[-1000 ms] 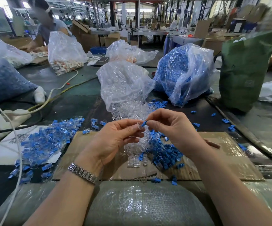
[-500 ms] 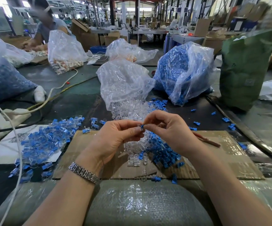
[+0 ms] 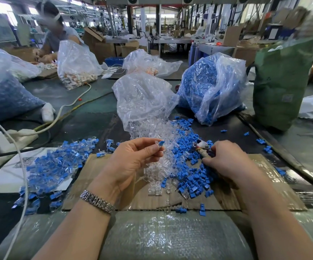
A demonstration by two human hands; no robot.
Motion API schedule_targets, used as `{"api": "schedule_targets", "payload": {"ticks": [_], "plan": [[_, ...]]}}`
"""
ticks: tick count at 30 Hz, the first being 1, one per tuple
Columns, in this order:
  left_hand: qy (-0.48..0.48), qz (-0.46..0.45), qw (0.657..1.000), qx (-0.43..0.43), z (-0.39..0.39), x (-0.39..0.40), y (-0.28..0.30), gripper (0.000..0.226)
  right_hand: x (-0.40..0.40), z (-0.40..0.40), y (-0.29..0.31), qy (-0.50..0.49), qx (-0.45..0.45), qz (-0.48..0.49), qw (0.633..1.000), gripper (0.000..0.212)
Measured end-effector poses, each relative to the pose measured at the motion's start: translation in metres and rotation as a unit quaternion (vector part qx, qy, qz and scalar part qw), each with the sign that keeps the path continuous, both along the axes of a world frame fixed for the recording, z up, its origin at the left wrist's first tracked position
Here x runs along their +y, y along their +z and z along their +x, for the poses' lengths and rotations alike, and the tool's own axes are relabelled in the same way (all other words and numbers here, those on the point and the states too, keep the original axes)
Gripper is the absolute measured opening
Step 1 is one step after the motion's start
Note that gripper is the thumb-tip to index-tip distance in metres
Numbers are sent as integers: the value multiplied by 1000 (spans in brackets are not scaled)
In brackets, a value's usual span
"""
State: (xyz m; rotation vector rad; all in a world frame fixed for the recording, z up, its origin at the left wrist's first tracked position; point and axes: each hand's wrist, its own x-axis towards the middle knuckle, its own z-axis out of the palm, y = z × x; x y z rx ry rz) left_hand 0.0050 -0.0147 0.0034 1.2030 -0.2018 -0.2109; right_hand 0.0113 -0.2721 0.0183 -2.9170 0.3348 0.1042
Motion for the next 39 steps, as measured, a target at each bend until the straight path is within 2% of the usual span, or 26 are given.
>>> {"api": "schedule_targets", "payload": {"ticks": [4,8,10,12,14,18,25,31,36,39], "plan": [[18,-15,1000,15,3,0,0,23,2,-2,6,-1,-30,41,999,29],[34,-38,998,30,2,1,1,19,-2,-10,28,21,-71,190,979,31],[35,-45,998,34,2,3,3,19,4,-15,43,70,-7,289,955,32],[40,-47,997,37,2,3,4,19,18,-22,51,107,89,393,909,28],[49,-41,997,33,1,3,4,20,33,-28,52,135,149,455,867,25],[56,-29,998,18,-3,0,5,21,54,-36,52,161,183,448,860,23],[64,-9,998,3,-8,-4,6,27,66,-37,52,175,165,436,867,29],[86,55,994,-35,-5,-2,2,26,75,-37,38,172,103,380,903,44],[78,72,993,-53,-4,0,1,25,71,-32,41,169,127,381,900,46],[75,47,995,-43,-2,-2,1,22,69,-30,42,172,144,401,888,48]]}}
